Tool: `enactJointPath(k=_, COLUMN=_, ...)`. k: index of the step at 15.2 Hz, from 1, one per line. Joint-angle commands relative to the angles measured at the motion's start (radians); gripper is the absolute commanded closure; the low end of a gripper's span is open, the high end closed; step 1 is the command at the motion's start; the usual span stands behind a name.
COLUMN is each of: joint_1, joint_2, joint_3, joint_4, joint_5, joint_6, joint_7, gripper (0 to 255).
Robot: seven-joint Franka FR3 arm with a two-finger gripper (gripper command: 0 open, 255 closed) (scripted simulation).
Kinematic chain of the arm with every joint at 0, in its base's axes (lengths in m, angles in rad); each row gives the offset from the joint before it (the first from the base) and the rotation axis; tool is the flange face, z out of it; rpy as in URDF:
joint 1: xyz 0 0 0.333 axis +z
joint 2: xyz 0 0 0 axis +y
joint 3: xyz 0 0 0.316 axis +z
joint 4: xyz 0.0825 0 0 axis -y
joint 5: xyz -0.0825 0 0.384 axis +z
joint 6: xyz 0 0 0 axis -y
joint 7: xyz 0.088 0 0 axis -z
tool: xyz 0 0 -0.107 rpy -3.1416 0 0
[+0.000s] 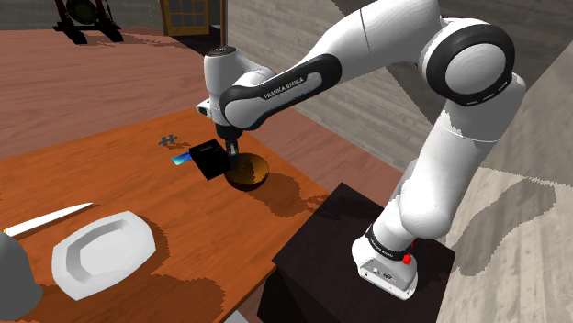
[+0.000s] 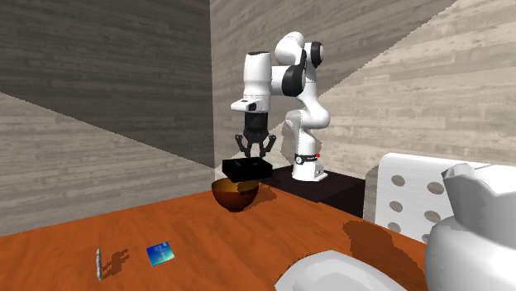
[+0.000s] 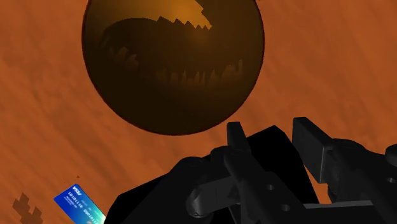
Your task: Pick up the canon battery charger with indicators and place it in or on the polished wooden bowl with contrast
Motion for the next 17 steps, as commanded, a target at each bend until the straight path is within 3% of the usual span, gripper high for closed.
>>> enactJointPath(k=1, joint_1=-0.024, joint_2=-0.044, joint_3=-0.017, joint_4=-0.056, joint_5=0.007, joint_6=0.017, joint_7=-0.044, gripper=255)
enactJointPath(k=9, joint_1=-0.123, joint_2=-0.201, joint_3=-0.117, joint_4=-0.236, joint_5=0.01, joint_6=0.058, joint_7=-0.242, gripper=255)
enactJointPath(k=17, joint_1=-0.124, joint_2=-0.132, joint_3=-0.117, joint_4=-0.278, joint_5=-0.005, joint_6=0.168, joint_7=-0.225, gripper=255)
